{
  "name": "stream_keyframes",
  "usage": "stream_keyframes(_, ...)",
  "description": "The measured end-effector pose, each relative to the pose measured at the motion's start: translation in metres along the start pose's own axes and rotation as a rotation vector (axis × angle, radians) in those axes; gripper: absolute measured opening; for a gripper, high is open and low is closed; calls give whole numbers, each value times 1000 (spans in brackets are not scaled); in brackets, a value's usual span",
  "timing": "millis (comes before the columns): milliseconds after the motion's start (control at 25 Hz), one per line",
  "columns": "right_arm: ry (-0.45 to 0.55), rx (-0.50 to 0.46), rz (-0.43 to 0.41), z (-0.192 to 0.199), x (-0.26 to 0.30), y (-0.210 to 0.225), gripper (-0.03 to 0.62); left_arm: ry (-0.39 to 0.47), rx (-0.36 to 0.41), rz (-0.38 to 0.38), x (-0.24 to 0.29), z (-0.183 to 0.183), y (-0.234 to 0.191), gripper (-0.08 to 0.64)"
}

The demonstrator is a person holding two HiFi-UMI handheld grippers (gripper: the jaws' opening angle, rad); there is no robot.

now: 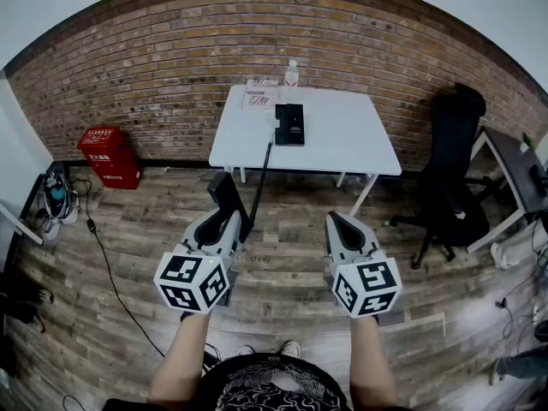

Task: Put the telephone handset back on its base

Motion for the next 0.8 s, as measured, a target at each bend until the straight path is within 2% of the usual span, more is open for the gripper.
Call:
stream_keyframes(400, -15, 23, -18, -1, 3, 23, 2, -22, 9, -26, 20, -1, 13, 78)
stream_keyframes(800, -13, 39, -48, -7, 7, 66, 2, -36, 31, -72, 54, -7, 41, 78)
Point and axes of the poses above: the fingertips, and each gripper's own axes: x forward along the fingers, y to its right, z out of its underside, the point moved 8 cm from there along -x, backward along the fingers, and after that the axes turned 12 degrees about x, right-handed, at the moved point
